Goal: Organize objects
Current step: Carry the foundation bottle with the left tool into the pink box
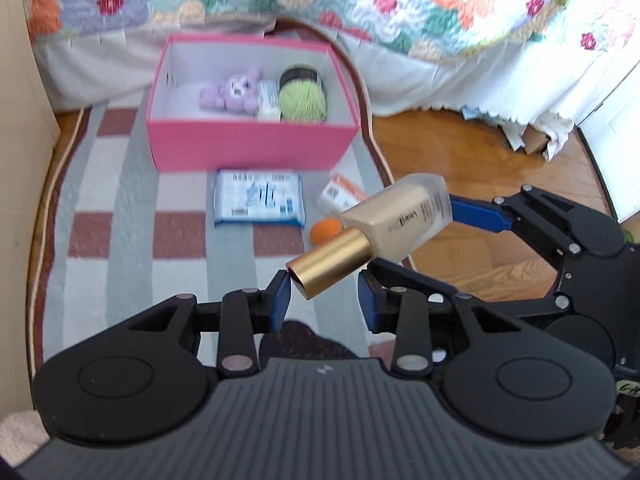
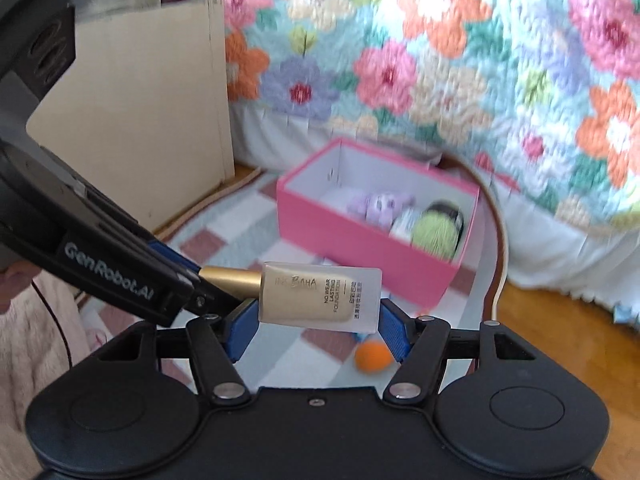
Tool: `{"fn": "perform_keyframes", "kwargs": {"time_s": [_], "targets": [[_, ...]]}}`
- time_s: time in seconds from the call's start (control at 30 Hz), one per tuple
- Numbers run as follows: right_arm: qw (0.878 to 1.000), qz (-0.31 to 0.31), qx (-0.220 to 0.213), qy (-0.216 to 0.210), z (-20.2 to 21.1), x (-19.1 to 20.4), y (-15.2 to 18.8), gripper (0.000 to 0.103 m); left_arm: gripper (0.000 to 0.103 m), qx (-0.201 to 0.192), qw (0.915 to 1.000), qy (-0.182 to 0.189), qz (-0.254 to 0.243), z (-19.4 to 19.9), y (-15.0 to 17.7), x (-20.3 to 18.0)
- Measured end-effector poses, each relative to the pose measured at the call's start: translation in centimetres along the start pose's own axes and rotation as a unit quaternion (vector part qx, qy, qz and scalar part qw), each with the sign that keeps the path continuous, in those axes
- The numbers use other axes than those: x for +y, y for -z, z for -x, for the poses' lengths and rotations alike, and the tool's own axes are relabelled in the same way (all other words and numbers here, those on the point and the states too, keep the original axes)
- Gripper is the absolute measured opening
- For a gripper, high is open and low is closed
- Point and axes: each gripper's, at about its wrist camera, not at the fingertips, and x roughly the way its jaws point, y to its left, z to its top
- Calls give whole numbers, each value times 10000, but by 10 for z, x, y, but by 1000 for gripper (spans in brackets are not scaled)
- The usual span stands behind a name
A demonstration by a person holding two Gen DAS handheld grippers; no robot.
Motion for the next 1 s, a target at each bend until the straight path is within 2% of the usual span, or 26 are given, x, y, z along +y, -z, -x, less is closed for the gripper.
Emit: {"fn": "perform_keyframes", "kwargs": {"time_s": [0.17,0.33,0.6,0.77,1.0], "targets": [[9992,168,-339,114,6,-2,-24,69,34,-276,9996,-64,-69,12,-26,-1],[9983,160,-544,139,-6,-6,-49,69,34,-421,9989,-185,-74,12,-57,8],[9991,-71,-411,25,-41,-31,-108,69,34,-409,9987,-249,155,4,-124,35],[9993,-314,-188,-71,-85,-56,-133,68,33,-329,9986,-298,282,-29,-165,57],[9970,-761,-9,-115,-169,-94,-129,68,33,-78,9987,-342,371,-112,-199,89]]}}
